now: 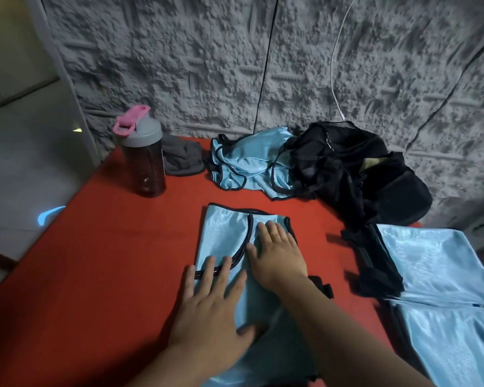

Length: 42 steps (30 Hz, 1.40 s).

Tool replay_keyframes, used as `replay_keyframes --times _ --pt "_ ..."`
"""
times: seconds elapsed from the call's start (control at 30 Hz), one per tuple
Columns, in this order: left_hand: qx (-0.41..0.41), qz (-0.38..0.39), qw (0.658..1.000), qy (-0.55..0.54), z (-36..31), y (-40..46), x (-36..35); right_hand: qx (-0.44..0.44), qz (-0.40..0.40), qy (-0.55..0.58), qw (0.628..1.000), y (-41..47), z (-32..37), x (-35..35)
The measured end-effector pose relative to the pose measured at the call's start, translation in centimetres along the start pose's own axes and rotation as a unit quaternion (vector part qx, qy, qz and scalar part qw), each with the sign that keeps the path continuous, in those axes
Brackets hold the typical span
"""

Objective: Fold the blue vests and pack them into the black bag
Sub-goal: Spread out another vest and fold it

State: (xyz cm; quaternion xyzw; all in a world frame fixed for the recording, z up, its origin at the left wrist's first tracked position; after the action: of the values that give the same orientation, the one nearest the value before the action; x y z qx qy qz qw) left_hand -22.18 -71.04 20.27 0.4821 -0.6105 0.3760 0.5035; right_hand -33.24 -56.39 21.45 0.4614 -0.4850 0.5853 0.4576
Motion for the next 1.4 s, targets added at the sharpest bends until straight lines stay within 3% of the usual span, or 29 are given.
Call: replay_keyframes --times 0.2,0.3,0.4,0.63,0.77,0.93,1.2,1.3,1.4 --pt "-0.002 -0.015 1.000 0.000 0.0 0.1 -0.1 -0.055 -0.006 0.001 0.998 0.5 -0.4 0.7" --pt "0.000 -0.005 1.000 -0.003 0.1 0.1 0.0 -0.022 -0.044 -0.010 0.999 0.8 -0.1 1.2" --pt "0.004 0.005 1.000 -0.001 -0.1 0.1 0.1 0.015 -0.034 0.012 0.999 0.8 -0.1 0.5" --pt "0.008 0.018 1.000 0.011 -0.3 0.3 0.2 -0.011 0.004 -0.002 1.000 1.4 0.3 -0.1" --pt "0.038 0.060 0.997 -0.017 -0.5 1.5 2.8 0.015 -0.050 0.025 0.998 0.9 1.2 1.3" --pt "0.088 -0.075 0.988 -0.102 1.6 4.7 4.6 0.032 -0.029 -0.007 0.999 -1.8 0.8 -0.2" --pt "0.069 0.017 0.989 -0.126 -0.1 12.1 2.4 0.046 -0.045 -0.024 0.998 -2.4 0.9 -1.6" --pt "0.098 0.053 0.991 -0.078 1.2 13.3 1.3 0.041 -0.052 0.000 0.998 -2.5 0.9 -1.5" --pt "0.146 0.041 0.988 -0.033 3.4 12.9 0.8 0.033 -0.064 0.009 0.997 -2.6 1.0 -1.5"
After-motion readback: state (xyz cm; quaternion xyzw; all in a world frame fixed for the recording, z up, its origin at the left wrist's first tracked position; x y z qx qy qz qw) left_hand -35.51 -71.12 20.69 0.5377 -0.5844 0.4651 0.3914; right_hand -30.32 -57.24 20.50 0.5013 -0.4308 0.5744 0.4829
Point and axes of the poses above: each hand's wrist, its own y-axis towards the middle knuckle, its own x-axis out of the back of the hand, z = x × y, the point moved 3 cm from there along y, towards the middle knuckle, and after that the axes turned 5 degrees about -y, right-handed, at the moved point
